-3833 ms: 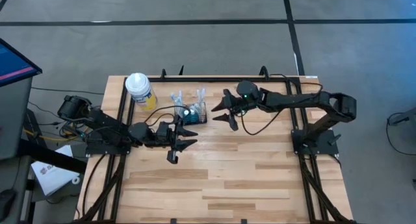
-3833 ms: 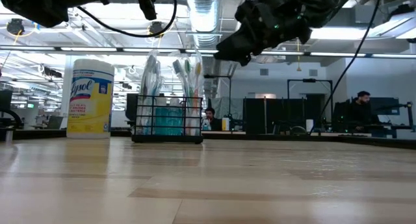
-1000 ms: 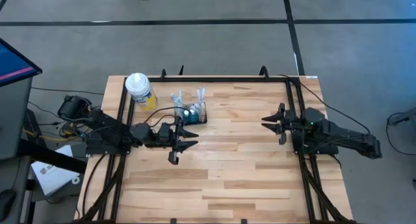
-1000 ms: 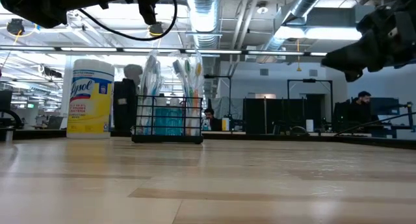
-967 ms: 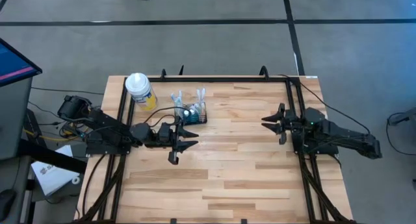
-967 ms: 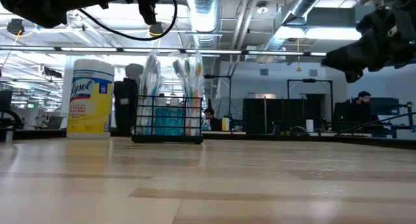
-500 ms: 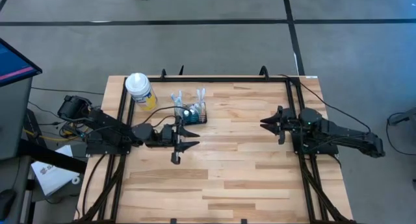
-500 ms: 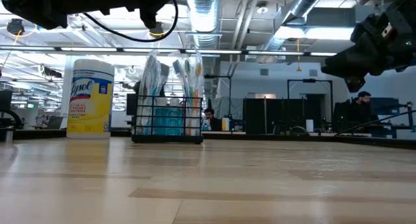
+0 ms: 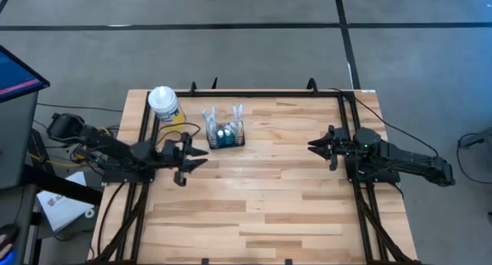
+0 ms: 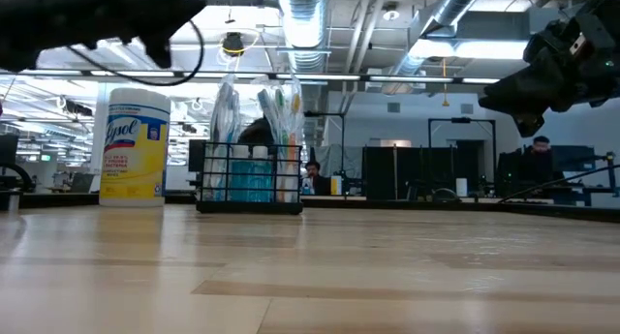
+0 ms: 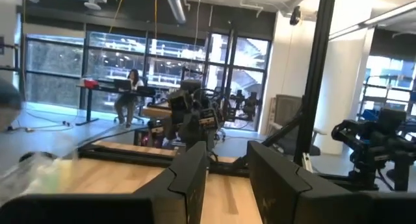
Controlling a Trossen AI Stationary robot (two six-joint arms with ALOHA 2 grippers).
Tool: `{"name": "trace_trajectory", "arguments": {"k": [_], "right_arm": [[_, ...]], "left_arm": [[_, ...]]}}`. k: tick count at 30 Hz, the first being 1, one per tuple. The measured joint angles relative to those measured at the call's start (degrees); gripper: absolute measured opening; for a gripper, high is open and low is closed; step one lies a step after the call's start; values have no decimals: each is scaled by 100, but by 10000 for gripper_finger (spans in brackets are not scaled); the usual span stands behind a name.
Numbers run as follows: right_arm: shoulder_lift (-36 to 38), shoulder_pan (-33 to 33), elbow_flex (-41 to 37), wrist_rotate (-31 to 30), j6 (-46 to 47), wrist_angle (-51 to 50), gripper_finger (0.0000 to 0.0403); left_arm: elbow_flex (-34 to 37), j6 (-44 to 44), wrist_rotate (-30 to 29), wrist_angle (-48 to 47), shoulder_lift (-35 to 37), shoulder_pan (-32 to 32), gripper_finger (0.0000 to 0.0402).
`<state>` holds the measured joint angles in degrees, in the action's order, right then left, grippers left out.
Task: Pick & Place toothbrushing station
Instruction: Return to Home Position
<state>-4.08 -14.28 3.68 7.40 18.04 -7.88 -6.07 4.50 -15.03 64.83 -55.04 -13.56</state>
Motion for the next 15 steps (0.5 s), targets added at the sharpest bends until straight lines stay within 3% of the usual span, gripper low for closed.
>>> {"name": "trace_trajectory", "arguments": {"k": [5, 15], "right_arm": [[1, 0, 0, 0, 0, 3, 106], [-2, -2, -4, 2, 0, 21, 106]], "left_arm": [[572, -299, -24, -141, 614, 11, 108], [569, -272, -805, -1666, 1715, 13, 108]]}}
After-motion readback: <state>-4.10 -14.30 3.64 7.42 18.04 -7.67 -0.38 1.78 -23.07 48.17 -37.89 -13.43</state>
